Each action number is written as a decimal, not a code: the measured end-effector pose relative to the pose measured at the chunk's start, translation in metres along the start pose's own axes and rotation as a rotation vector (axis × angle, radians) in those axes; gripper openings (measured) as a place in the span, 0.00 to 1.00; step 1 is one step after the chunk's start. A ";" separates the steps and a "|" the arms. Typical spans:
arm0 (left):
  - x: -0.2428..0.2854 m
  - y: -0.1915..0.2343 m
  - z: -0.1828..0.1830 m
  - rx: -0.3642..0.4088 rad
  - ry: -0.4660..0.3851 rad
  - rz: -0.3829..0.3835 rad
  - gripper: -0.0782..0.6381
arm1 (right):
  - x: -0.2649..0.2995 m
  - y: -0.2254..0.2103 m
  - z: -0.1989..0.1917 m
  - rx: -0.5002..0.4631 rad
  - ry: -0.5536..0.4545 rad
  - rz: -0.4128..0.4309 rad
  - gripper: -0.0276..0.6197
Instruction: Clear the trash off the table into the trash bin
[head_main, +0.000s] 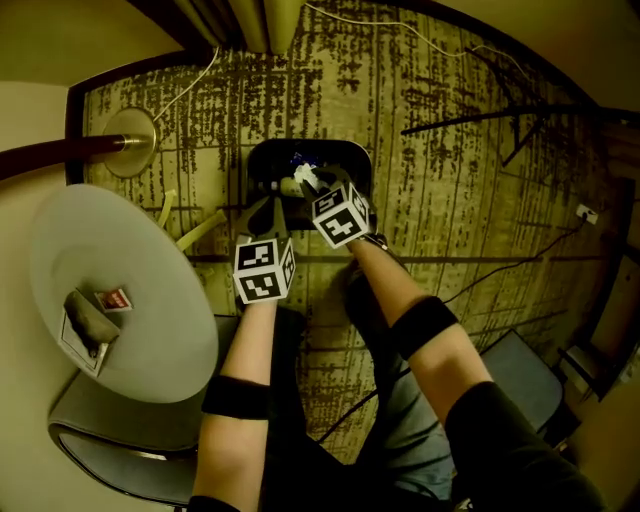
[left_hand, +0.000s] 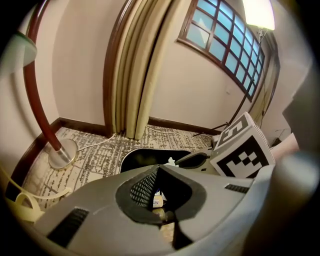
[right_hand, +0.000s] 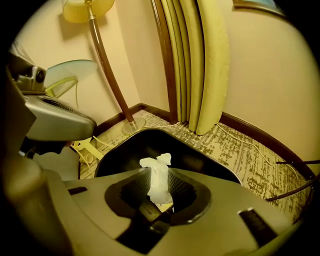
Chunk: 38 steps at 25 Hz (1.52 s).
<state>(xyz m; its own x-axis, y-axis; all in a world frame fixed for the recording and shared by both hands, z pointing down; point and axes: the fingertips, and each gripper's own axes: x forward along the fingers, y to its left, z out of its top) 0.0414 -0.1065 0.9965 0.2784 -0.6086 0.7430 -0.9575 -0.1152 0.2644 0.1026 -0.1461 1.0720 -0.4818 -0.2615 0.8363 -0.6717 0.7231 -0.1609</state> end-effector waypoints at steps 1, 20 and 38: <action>0.001 0.001 -0.002 0.000 0.001 0.000 0.11 | 0.001 0.000 -0.001 -0.002 0.005 -0.002 0.25; -0.077 -0.040 0.037 0.027 0.015 -0.026 0.11 | -0.103 0.005 0.042 0.037 -0.027 -0.050 0.35; -0.352 -0.135 0.230 0.066 -0.227 0.003 0.11 | -0.427 0.090 0.238 -0.014 -0.328 -0.026 0.04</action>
<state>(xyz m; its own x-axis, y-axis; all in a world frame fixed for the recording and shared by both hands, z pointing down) 0.0550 -0.0573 0.5581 0.2583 -0.7691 0.5846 -0.9633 -0.1594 0.2158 0.1142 -0.1219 0.5757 -0.6215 -0.4704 0.6265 -0.6794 0.7218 -0.1321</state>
